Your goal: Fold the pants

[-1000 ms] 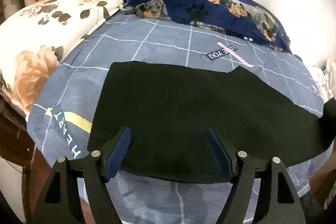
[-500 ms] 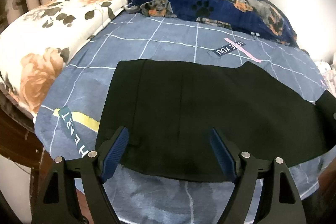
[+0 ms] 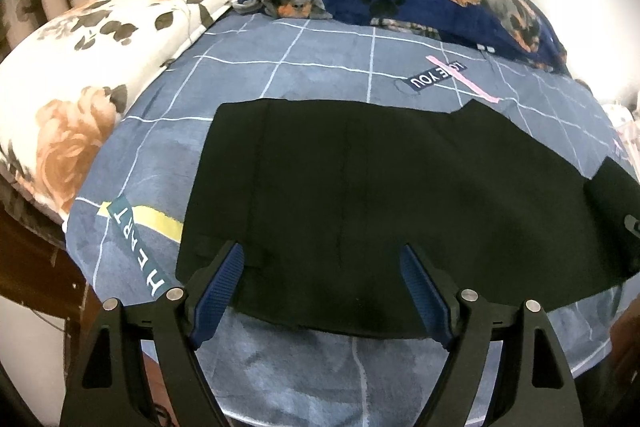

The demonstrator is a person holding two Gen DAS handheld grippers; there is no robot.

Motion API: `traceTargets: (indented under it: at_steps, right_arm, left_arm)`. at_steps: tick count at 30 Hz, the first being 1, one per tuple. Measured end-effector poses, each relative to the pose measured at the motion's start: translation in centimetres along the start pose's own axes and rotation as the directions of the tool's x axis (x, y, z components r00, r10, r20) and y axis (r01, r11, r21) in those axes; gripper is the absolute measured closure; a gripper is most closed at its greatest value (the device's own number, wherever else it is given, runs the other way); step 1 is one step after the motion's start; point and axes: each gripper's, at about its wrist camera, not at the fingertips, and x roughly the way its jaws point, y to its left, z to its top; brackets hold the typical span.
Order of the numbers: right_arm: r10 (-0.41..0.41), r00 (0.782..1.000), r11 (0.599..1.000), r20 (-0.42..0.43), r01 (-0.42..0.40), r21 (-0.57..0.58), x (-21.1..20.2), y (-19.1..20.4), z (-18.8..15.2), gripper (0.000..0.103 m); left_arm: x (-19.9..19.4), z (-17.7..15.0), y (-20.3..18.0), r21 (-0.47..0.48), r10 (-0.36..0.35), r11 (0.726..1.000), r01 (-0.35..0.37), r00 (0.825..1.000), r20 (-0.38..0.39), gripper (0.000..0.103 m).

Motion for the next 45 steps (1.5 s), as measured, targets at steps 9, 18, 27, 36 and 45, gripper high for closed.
traceTargets:
  at_steps: [9, 18, 27, 36, 45]
  right_arm:
    - [0.008, 0.999, 0.999, -0.037, -0.009, -0.038, 1.6, 1.4, -1.0, 0.091]
    - [0.011, 0.998, 0.997, -0.066, -0.016, -0.069, 3.1, 2.9, -1.6, 0.09]
    - [0.006, 0.997, 0.996, -0.081, -0.013, -0.089, 4.1, 3.8, -2.1, 0.089]
    - [0.005, 0.996, 0.994, -0.088, -0.015, -0.109, 4.6, 4.5, -2.5, 0.089]
    - [-0.014, 0.996, 0.99, -0.093, 0.001, -0.141, 4.8, 4.9, -2.8, 0.089]
  left_arm:
    - [0.1, -0.1, -0.6, 0.041, 0.004, 0.999, -0.004, 1.0, -0.009, 0.022]
    - [0.4, -0.2, -0.8, 0.044, 0.005, 0.999, -0.004, 1.0, -0.022, 0.022]
    - [0.5, -0.3, -0.7, 0.043, 0.001, 0.999, 0.0, 0.999, -0.034, 0.022]
    - [0.6, -0.3, -0.7, 0.046, 0.003, 0.999, -0.002, 0.999, -0.034, 0.022]
    - [0.9, -0.5, -0.5, 0.046, 0.007, 0.999, -0.005, 0.999, -0.036, 0.022]
